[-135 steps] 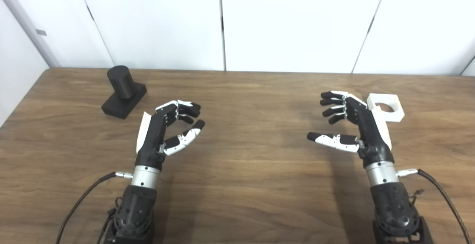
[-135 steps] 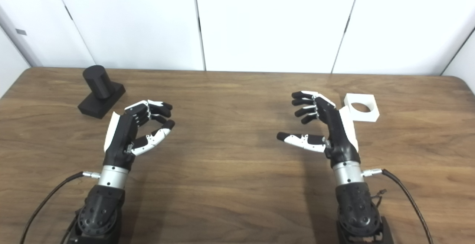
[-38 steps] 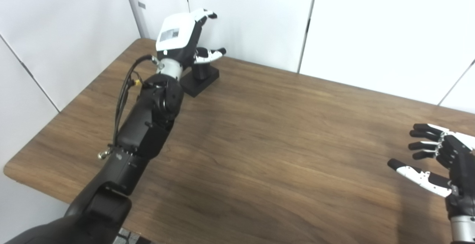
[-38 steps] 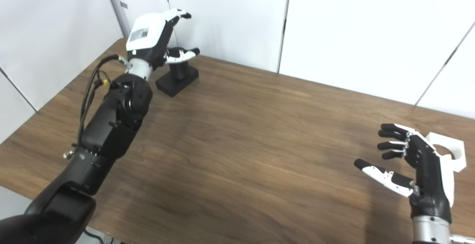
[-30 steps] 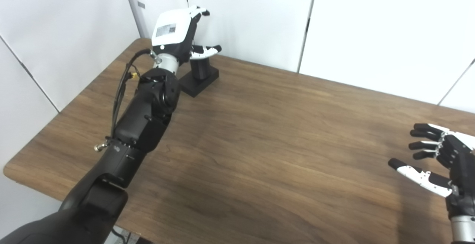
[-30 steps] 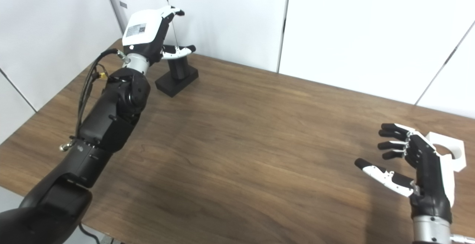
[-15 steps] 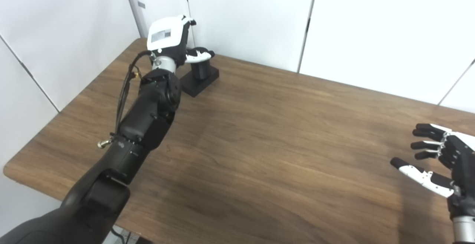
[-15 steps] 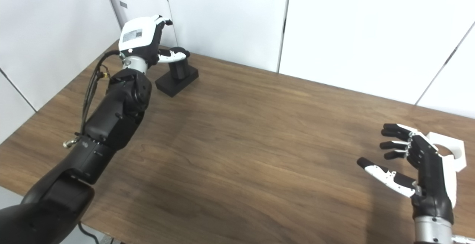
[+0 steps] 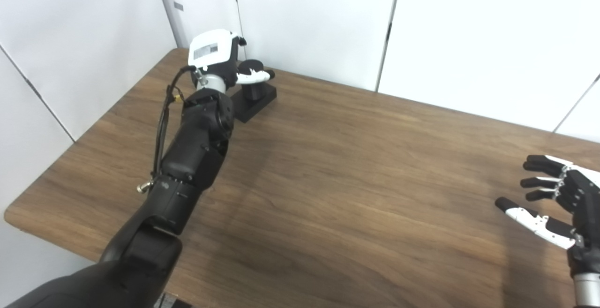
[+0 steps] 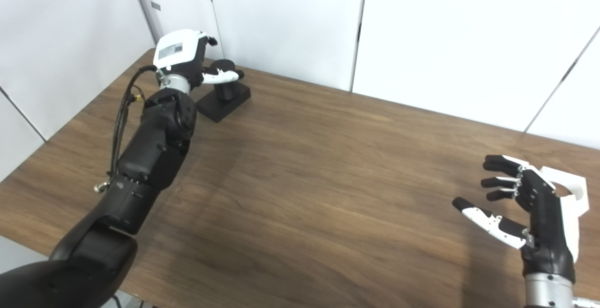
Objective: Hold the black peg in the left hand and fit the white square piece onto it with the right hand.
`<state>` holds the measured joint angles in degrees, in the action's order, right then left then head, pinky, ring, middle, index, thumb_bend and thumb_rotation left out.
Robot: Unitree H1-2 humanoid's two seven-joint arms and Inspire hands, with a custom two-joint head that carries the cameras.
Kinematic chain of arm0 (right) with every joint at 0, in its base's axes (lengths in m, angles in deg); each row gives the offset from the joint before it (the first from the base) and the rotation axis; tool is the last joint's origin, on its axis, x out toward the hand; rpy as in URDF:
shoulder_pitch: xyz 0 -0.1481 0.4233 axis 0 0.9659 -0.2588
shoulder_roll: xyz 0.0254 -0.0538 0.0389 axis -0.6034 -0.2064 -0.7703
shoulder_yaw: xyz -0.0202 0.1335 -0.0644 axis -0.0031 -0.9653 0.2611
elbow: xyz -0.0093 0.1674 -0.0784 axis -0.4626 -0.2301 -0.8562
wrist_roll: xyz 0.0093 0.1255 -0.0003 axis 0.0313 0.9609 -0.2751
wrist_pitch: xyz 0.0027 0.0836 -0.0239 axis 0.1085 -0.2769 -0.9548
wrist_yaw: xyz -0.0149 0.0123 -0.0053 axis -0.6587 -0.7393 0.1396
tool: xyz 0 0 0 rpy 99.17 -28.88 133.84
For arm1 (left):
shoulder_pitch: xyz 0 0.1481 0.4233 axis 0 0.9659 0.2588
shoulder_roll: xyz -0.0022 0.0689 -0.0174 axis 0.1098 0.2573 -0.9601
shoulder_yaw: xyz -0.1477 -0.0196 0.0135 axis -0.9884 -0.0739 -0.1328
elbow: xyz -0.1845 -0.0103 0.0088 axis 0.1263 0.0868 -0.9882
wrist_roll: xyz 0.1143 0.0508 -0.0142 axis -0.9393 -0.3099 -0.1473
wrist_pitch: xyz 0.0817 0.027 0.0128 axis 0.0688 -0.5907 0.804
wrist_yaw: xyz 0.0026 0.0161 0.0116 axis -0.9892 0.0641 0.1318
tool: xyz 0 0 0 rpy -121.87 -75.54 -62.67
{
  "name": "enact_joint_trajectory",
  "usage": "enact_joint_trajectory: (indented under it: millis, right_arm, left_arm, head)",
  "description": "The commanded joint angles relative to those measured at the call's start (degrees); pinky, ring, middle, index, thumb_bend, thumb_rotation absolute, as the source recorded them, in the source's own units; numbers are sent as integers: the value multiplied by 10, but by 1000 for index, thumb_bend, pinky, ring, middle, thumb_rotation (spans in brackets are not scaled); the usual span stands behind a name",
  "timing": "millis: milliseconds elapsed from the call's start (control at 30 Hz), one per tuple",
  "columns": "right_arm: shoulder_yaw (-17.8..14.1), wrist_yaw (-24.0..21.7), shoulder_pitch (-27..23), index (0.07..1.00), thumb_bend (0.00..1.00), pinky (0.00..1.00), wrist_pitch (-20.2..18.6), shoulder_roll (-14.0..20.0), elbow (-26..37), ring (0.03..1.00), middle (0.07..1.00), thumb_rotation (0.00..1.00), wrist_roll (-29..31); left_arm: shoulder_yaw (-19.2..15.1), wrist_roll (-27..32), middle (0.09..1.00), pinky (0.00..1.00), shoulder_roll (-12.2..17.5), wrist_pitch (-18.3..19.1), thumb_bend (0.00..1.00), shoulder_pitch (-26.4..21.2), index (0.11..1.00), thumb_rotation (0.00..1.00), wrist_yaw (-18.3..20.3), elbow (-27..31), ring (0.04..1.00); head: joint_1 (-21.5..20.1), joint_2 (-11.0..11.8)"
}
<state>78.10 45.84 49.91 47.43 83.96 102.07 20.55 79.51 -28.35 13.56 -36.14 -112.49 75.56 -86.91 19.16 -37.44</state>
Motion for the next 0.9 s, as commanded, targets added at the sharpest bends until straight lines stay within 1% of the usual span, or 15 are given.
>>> enact_joint_trajectory:
  millis: [0,100,267,433,500,700,867]
  right_arm:
    - [-3,3,-13,669,601,468,4,-1,19,579,677,0,1]
    - [-3,4,-13,670,600,468,5,0,19,578,678,0,-1]
    - [-3,6,-14,667,603,466,11,1,15,576,675,0,-2]
    - [-5,5,-14,669,605,465,5,0,18,574,678,0,2]
    - [-6,4,-14,669,603,462,9,0,17,573,677,0,5]
    - [-6,3,-14,661,602,456,11,3,19,567,672,0,5]
    - [-6,4,-12,663,608,459,9,2,21,570,671,0,4]
  left_arm:
    - [-15,-23,912,628,4,2,903,-20,779,583,4,13,873]
    - [-24,-36,915,642,-5,2,906,-16,779,589,17,13,880]
    - [-30,-50,914,626,-13,2,924,-13,783,590,21,6,867]
    - [-30,-55,919,622,-13,2,943,-13,798,600,22,-9,861]
    - [-30,-58,921,623,-13,2,943,-13,801,600,23,-16,862]
    - [-34,-60,920,618,-14,2,947,-13,788,589,20,-30,863]
    - [-33,-59,910,618,-11,2,949,-10,702,590,18,-41,856]
  head:
    - [0,0]
    - [0,-1]
    - [-1,-2]
    - [-1,-2]
    - [-2,-5]
    - [-3,-6]
    - [-3,-8]
